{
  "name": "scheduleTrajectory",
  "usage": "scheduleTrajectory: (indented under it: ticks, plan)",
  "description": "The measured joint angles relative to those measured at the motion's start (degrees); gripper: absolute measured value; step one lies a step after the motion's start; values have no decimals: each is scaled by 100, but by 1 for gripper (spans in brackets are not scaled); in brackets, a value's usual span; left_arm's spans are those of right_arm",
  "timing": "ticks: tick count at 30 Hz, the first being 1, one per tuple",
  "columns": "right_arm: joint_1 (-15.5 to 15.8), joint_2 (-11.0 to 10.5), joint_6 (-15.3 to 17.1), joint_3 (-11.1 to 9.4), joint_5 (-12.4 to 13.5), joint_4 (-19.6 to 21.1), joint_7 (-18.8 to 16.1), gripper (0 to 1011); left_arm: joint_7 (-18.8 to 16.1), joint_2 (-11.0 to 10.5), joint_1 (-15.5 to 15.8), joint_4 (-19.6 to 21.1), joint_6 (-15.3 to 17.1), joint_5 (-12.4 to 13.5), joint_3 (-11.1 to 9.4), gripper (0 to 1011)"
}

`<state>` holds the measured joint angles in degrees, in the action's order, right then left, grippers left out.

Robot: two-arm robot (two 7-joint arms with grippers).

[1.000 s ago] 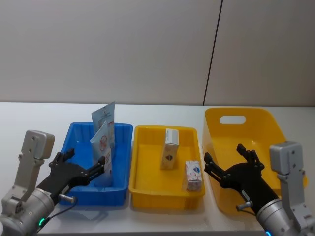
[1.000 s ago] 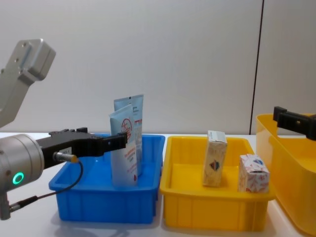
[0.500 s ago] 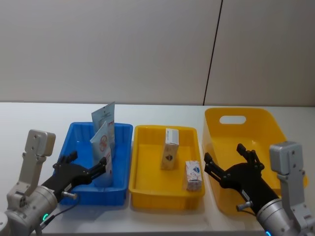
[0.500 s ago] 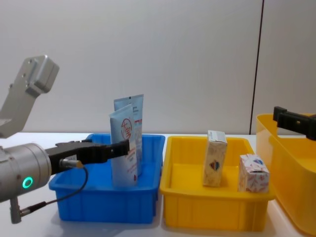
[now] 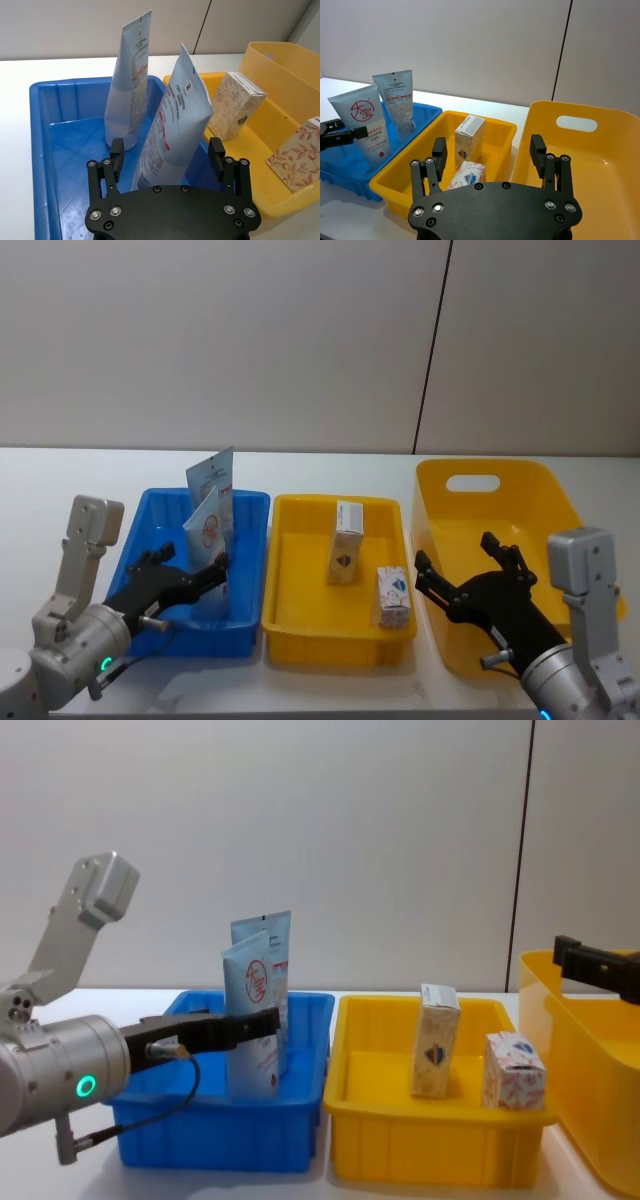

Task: Bimanual collaborative sorting of washing and personal care products

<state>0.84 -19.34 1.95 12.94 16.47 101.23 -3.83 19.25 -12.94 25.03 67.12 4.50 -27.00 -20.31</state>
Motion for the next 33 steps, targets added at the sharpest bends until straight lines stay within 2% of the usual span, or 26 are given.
scheduleTrajectory:
  ticks: [11,19,25,30,32,33]
  plan:
    - [0,0,0,0,0,0,0,1003,319,179,431,-737,-136,6,-40,1001]
    - [0,0,0,0,0,0,0,1003,423,244,588,-1005,-178,44,-58,1002]
    - [0,0,0,0,0,0,0,1003,467,273,659,-1124,-195,64,-65,897]
    - [0,0,0,0,0,0,0,1003,492,287,698,-1194,-204,75,-69,734]
    - [0,0,0,0,0,0,0,1003,498,292,708,-1209,-206,77,-71,703]
    - [0,0,0,0,0,0,0,1003,501,295,715,-1219,-208,79,-71,646]
